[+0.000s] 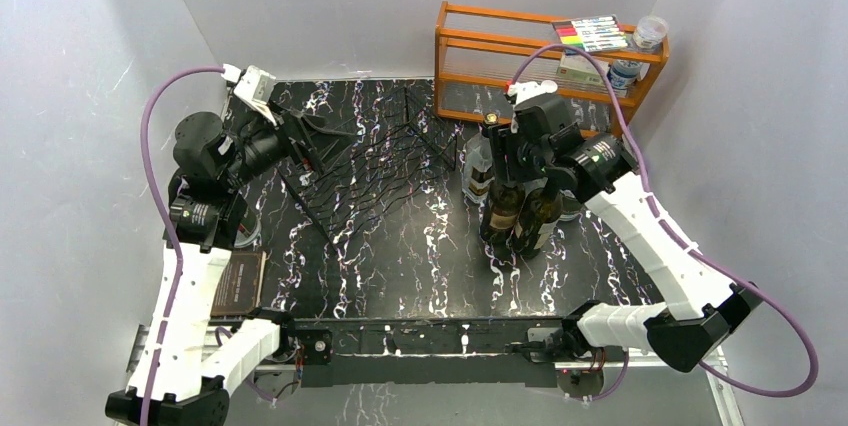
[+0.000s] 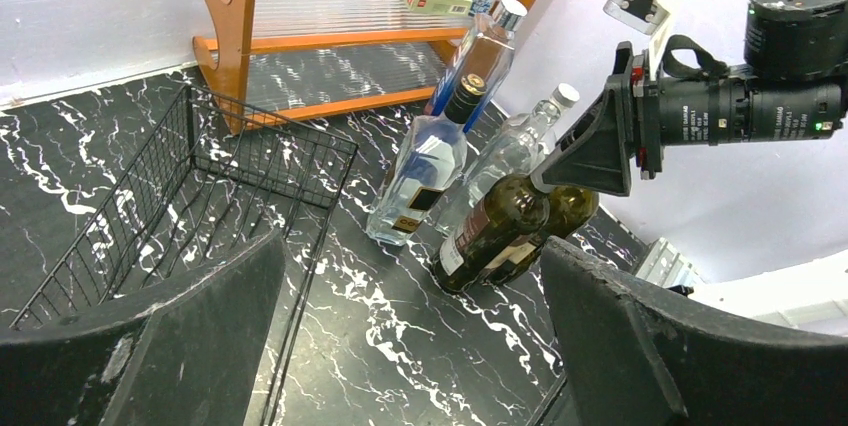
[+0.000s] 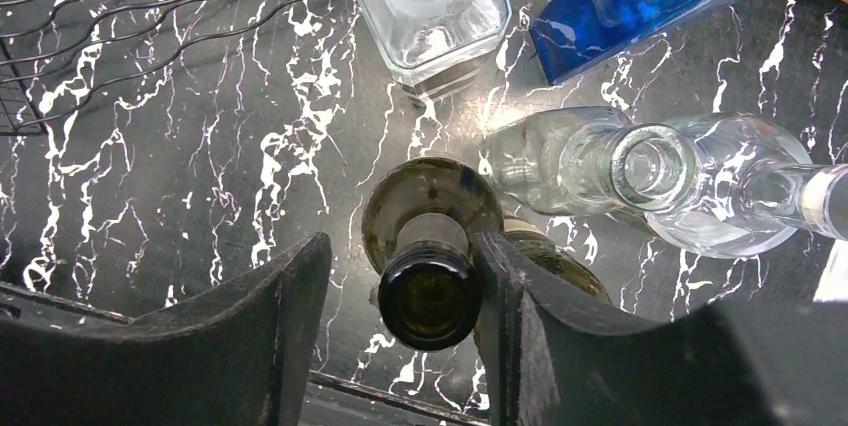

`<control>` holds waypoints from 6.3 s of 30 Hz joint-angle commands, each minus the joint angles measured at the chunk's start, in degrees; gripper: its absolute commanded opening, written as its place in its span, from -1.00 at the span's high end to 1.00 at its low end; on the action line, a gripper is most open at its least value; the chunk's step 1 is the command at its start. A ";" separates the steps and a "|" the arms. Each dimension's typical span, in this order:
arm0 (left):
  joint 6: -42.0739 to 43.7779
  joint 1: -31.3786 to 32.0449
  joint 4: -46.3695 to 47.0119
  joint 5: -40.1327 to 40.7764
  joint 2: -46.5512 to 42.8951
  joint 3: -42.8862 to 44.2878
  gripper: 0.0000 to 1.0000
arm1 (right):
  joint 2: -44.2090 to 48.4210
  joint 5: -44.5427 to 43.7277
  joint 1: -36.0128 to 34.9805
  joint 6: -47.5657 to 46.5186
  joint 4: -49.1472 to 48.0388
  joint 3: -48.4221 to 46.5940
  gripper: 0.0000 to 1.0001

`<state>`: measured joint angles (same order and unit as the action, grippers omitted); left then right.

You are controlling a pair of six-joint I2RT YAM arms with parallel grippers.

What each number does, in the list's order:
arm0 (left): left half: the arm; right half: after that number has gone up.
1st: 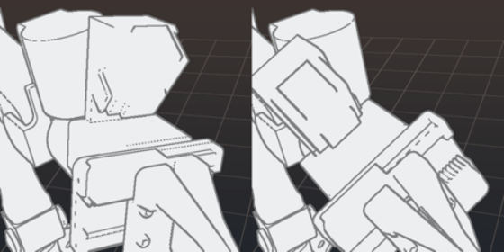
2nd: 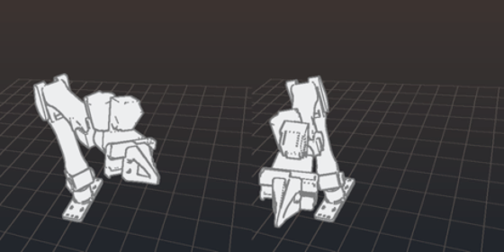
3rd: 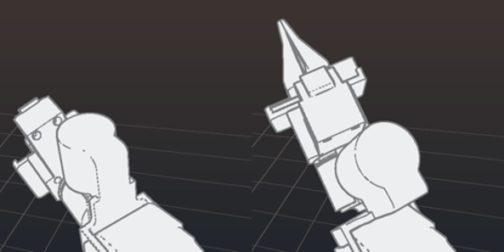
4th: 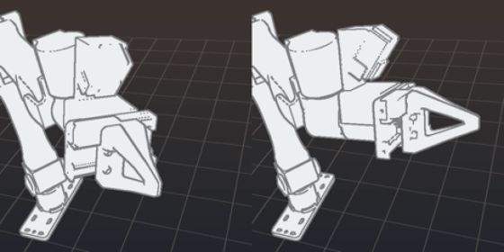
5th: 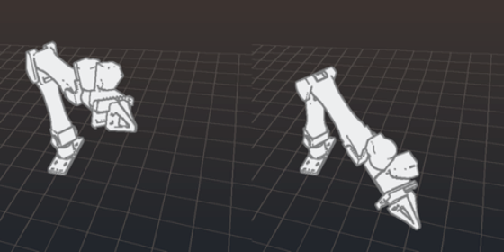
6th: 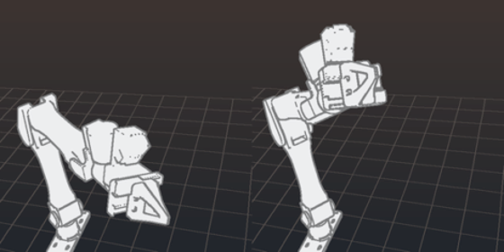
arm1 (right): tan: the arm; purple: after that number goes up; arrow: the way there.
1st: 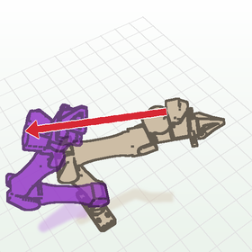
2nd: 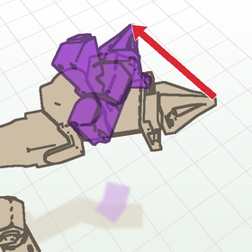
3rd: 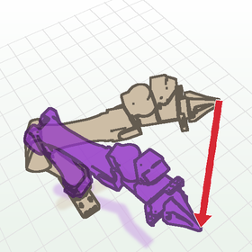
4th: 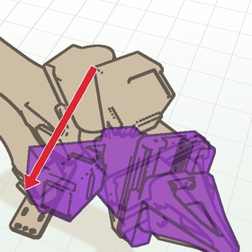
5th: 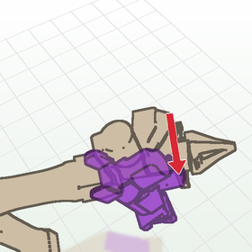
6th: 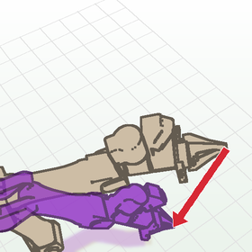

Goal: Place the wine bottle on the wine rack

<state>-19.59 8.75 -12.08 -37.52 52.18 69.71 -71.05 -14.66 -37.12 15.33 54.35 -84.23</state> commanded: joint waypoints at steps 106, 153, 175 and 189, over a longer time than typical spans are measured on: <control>89.63 32.47 3.65 14.22 11.36 -14.75 1.00 | 0.41 31.12 -6.73 -6.85 -4.95 -3.73 -0.77; 82.73 32.64 6.23 17.19 12.57 -13.88 0.88 | -3.60 29.54 -11.92 -2.95 -13.85 9.98 -0.13; 81.66 32.61 11.78 19.46 12.20 -14.42 0.99 | -6.65 35.29 -11.90 -4.69 -14.25 12.32 0.43; 76.88 31.86 14.79 16.00 11.72 -13.56 0.85 | -4.73 32.85 -11.92 -4.26 -16.13 14.74 0.95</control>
<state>66.83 42.02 -12.95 -18.50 67.83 52.18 -75.46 18.00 -48.01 10.17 40.01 -70.94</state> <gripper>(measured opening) 0.742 0.476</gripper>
